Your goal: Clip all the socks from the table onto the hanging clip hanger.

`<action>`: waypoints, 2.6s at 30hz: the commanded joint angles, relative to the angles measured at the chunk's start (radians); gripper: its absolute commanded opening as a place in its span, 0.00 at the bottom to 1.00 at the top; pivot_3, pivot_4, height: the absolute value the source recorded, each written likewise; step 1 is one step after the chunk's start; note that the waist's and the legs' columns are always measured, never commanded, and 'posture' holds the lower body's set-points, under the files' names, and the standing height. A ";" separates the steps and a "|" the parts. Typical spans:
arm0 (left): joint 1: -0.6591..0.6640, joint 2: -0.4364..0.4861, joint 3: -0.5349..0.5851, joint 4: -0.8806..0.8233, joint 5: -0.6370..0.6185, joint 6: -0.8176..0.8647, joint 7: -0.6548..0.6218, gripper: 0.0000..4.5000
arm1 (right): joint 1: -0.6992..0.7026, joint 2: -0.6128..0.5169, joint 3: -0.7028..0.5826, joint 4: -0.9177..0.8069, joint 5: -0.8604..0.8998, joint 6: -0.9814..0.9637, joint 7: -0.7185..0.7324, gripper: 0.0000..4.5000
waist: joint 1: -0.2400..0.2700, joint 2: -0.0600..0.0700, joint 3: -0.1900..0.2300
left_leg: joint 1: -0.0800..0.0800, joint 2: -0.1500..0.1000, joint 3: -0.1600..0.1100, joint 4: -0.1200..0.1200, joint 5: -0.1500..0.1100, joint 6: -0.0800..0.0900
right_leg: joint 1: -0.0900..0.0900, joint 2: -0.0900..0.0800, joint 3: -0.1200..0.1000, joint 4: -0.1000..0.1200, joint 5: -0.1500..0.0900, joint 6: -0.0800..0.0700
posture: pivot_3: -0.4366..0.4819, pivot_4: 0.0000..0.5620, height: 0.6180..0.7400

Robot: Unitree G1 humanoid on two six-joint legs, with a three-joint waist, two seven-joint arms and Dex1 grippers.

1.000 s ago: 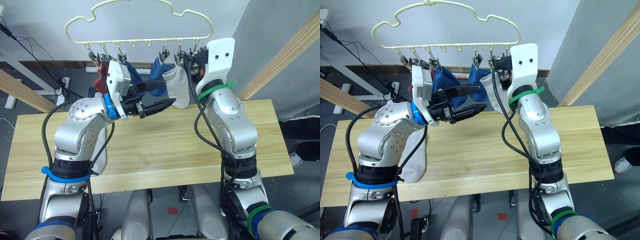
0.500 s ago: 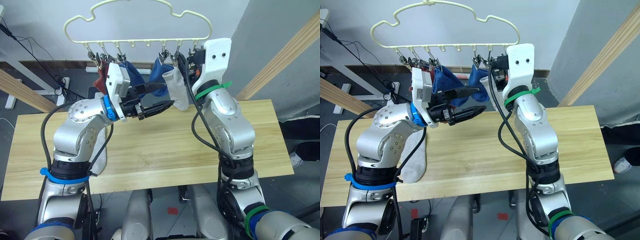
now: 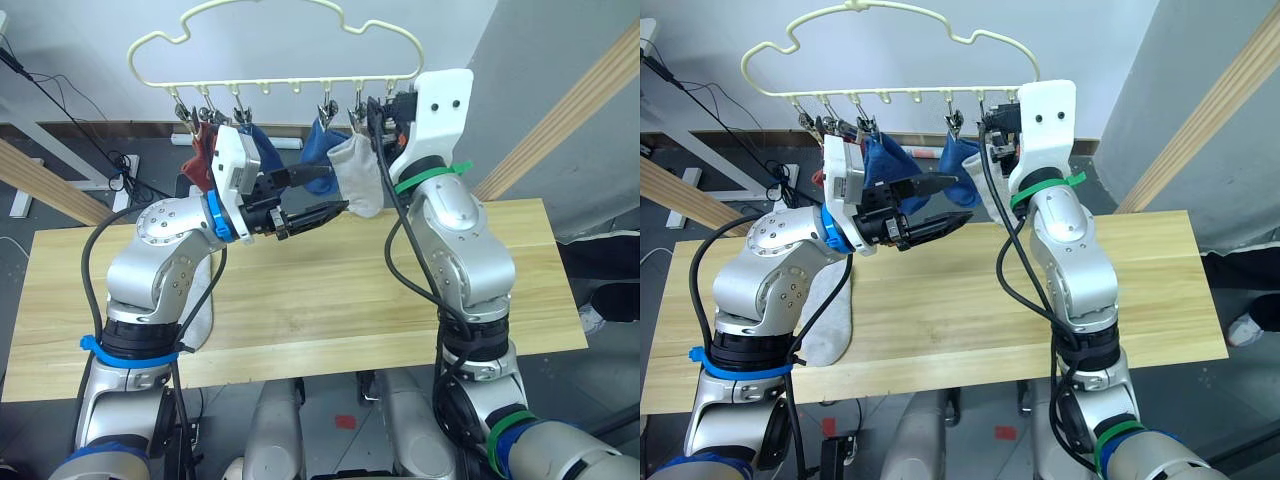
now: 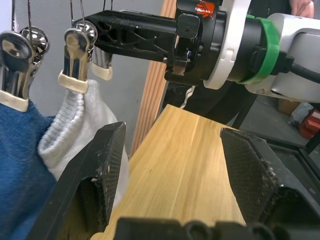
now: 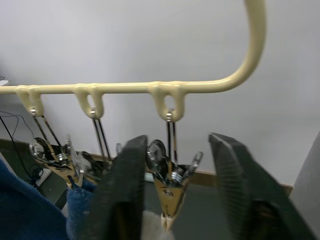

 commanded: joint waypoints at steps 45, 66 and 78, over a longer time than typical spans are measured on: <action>-0.001 -0.002 -0.002 -0.024 0.013 -0.020 -0.009 0.73 | 0.026 0.076 0.033 -0.181 -0.097 0.176 -0.116 0.56 | -0.001 0.000 0.000 | 0.000 0.000 0.000 0.000 0.000 0.000 | 0.000 0.000 0.000 0.000 0.000 0.000 | 0.41 0.77 1.00; -0.012 -0.002 -0.004 -0.015 0.019 -0.027 -0.015 0.73 | 0.015 0.114 0.007 -0.126 0.023 0.101 -0.096 0.56 | -0.002 0.000 0.000 | 0.000 0.000 0.000 0.000 0.000 0.000 | 0.000 0.000 0.000 0.000 0.000 0.000 | 0.41 0.75 1.00; -0.010 0.004 -0.002 -0.016 0.022 -0.028 -0.018 0.73 | 0.010 0.104 -0.015 -0.069 0.110 0.013 -0.065 0.56 | -0.002 0.000 0.000 | 0.000 0.000 0.000 0.000 0.000 0.000 | 0.000 0.000 0.000 0.000 0.000 0.000 | 0.43 0.76 1.00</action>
